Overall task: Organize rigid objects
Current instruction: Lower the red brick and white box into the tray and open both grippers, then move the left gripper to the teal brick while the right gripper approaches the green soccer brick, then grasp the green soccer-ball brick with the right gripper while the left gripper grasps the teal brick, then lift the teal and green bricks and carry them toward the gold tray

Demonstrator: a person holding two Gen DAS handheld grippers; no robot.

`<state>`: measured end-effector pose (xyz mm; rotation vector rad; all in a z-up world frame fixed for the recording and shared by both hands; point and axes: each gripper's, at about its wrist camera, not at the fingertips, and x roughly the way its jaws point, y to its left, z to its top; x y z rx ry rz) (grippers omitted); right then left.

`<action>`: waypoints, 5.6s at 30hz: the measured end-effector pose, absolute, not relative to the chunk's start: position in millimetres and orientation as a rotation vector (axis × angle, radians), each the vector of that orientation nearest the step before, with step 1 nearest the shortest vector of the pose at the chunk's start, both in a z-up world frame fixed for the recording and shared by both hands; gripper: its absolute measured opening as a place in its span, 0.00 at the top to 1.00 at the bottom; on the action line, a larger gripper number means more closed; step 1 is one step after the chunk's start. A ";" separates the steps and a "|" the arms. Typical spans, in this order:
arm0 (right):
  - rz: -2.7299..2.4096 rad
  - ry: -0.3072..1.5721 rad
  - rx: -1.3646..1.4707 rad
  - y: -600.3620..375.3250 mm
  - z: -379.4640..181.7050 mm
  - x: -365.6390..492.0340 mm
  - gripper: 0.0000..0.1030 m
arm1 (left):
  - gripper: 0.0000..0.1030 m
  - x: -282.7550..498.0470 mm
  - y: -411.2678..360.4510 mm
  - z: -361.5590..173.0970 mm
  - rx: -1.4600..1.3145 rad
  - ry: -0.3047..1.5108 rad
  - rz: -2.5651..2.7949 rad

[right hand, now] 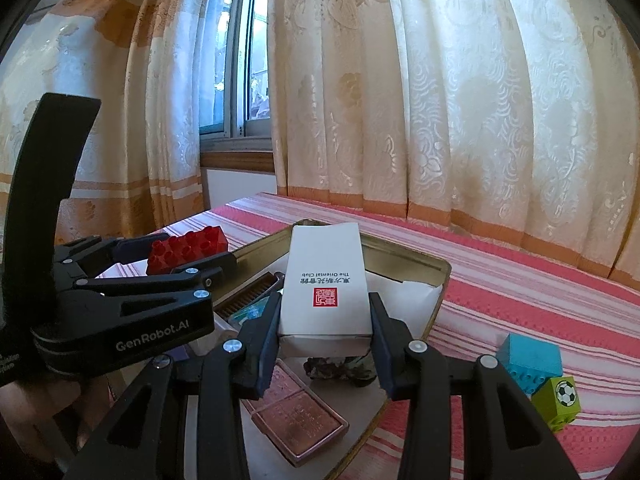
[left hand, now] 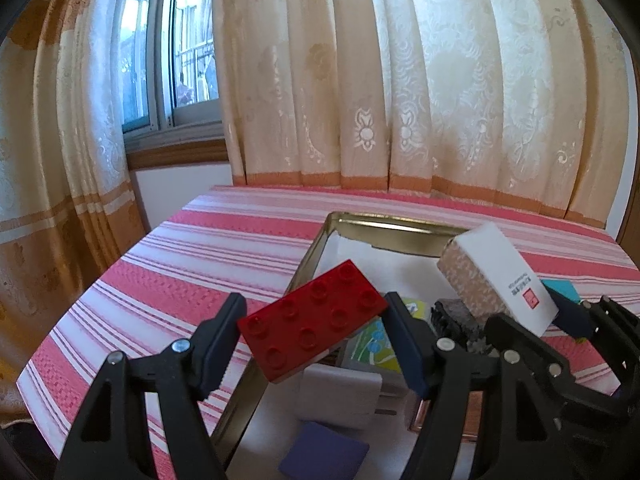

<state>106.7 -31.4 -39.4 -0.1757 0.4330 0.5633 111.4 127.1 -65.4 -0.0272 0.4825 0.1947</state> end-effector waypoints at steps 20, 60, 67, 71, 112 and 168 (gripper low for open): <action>0.563 0.535 -0.146 -24.8 -44.0 132.2 0.57 | 0.31 130.8 123.3 -61.3 0.015 0.573 0.185; 0.219 0.662 0.031 -217.8 -51.8 137.5 0.36 | 0.00 110.2 -17.4 -65.1 0.080 0.497 0.055; 0.255 0.769 0.012 -206.9 -65.5 152.9 0.36 | 0.00 114.6 -38.6 -63.1 0.120 0.486 0.034; 0.278 0.840 0.015 -203.2 -75.8 169.7 0.54 | 0.00 114.8 -46.8 -63.6 0.171 0.445 0.042; 0.154 0.597 0.175 -287.2 -51.0 157.5 0.67 | 0.30 226.0 -127.2 -117.5 0.130 0.764 -0.107; 0.108 0.283 -0.023 -246.5 -27.8 84.8 0.67 | 0.30 99.8 -65.3 -76.2 0.062 0.317 -0.029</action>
